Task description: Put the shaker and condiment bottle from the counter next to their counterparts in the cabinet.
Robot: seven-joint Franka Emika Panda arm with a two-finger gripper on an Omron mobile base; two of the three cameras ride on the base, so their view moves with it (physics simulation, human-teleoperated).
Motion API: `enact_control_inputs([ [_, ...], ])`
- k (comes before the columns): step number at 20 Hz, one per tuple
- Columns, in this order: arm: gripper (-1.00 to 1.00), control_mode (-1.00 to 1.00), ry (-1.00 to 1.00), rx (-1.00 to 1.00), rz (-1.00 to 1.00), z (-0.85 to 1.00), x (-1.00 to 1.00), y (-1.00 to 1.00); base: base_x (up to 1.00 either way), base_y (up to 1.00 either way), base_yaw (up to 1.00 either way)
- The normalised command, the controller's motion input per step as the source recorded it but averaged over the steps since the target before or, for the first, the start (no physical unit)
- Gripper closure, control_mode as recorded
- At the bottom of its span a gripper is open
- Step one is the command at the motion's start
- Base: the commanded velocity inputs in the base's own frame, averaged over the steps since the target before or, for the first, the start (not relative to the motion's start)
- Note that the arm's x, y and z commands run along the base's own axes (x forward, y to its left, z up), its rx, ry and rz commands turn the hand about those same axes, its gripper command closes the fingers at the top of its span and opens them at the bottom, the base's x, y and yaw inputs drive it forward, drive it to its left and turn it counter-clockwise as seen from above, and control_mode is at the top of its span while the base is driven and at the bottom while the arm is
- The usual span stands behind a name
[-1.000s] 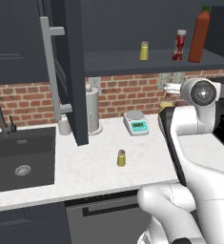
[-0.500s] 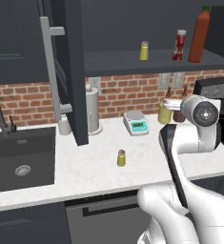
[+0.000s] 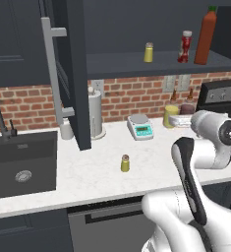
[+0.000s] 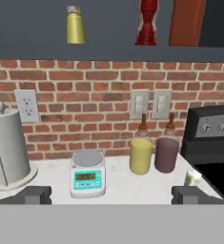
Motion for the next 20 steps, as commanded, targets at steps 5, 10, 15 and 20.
enact_control_inputs([
  [5, -1.0, -1.0, 0.04, -0.01, 0.25, -0.63, 0.0, 0.06, 0.0, 0.0, 0.0],
  [10, -1.0, -1.0, 0.05, -0.12, 0.19, -0.56, 0.03, 0.11, 0.0, 0.0, 0.0],
  [15, -1.0, -1.0, 0.02, 0.0, 0.17, -0.14, 0.02, 0.04, 0.0, 0.0, 0.0],
  [20, -1.0, -1.0, 0.01, -0.01, 0.07, -0.15, 0.01, 0.02, 0.0, 0.0, 0.0],
])
